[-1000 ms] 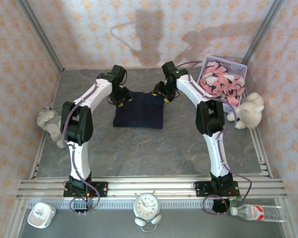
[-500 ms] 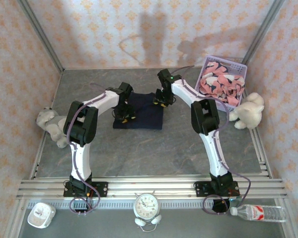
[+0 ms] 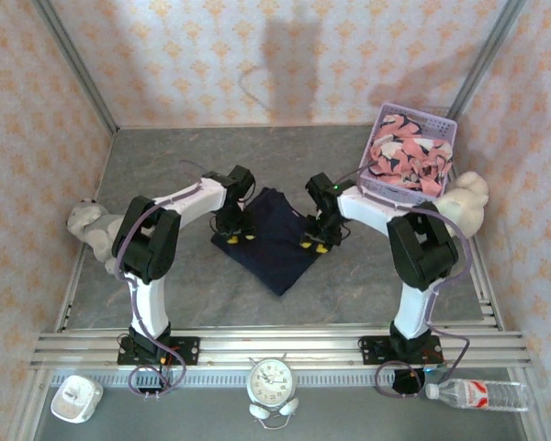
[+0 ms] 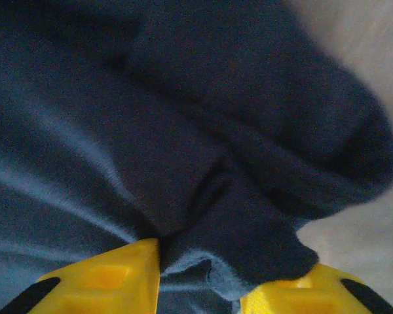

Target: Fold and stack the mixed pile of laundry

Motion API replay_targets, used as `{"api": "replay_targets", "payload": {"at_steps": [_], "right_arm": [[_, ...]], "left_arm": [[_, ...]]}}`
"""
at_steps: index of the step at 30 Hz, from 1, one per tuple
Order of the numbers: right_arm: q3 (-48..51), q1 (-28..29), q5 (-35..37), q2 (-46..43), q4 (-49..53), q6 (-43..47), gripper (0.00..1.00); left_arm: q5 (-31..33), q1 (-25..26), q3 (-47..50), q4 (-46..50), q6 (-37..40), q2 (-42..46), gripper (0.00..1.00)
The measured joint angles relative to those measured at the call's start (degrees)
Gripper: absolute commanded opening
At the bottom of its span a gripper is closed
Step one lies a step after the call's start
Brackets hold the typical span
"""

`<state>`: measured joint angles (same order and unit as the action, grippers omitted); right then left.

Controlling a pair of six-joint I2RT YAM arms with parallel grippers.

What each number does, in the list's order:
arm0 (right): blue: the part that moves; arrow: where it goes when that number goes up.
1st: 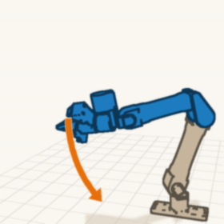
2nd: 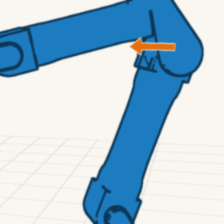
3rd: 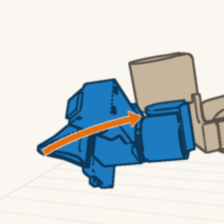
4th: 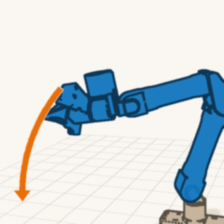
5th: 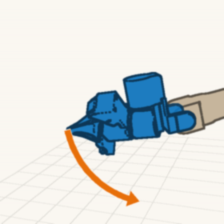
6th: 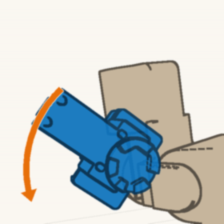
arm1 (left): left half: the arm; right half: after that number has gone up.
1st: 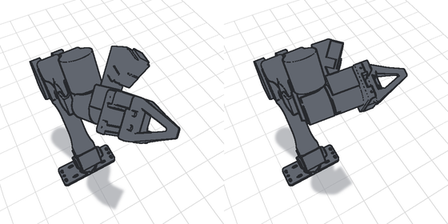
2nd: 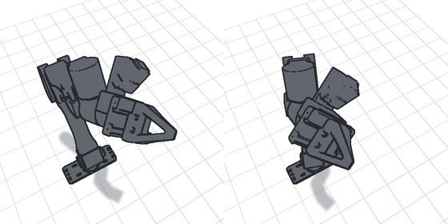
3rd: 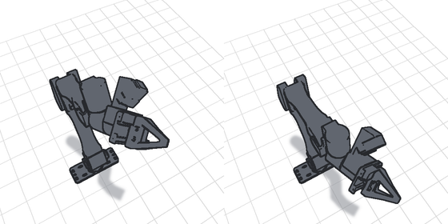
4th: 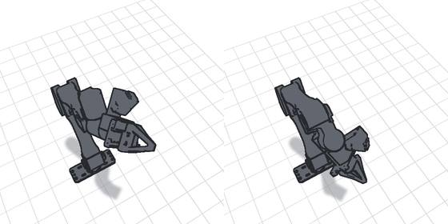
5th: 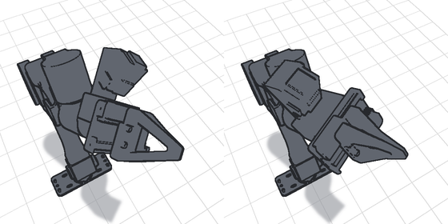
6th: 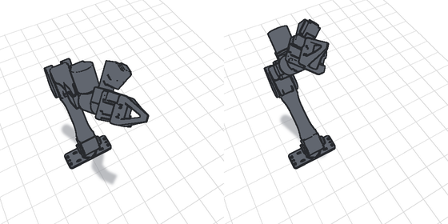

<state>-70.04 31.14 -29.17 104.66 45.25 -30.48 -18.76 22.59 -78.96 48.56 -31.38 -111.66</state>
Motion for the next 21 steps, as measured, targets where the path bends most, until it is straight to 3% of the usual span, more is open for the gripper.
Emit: {"api": "replay_targets", "payload": {"at_steps": [2, 7, 14, 16, 21], "right_arm": [[1.1, 2.3, -3.2, -1.2, 0.3, 0.3, 0.50], [0.0, 3.2, -8.4, -2.8, 0.6, 1.6, 0.54], [-18.5, -3.5, -5.7, 1.8, 3.3, 5.7, 0.55], [-25.4, -4.4, -3.7, 5.6, 3.3, 7.2, 0.55], [-39.4, -4.7, 0.9, 17.4, 4.1, 9.5, 0.53]], "left_arm": [[0.3, -0.9, -2.4, -0.1, 1.7, -1.4, 0.37], [0.8, -2.0, -10.7, -0.2, 7.4, -7.6, 0.40], [3.8, -2.0, -25.1, 2.7, 12.3, -9.1, 0.45], [4.1, -2.0, -23.3, 3.3, 12.4, -5.8, 0.43], [2.4, -0.5, -7.2, 2.7, 9.7, 6.9, 0.39]]}}
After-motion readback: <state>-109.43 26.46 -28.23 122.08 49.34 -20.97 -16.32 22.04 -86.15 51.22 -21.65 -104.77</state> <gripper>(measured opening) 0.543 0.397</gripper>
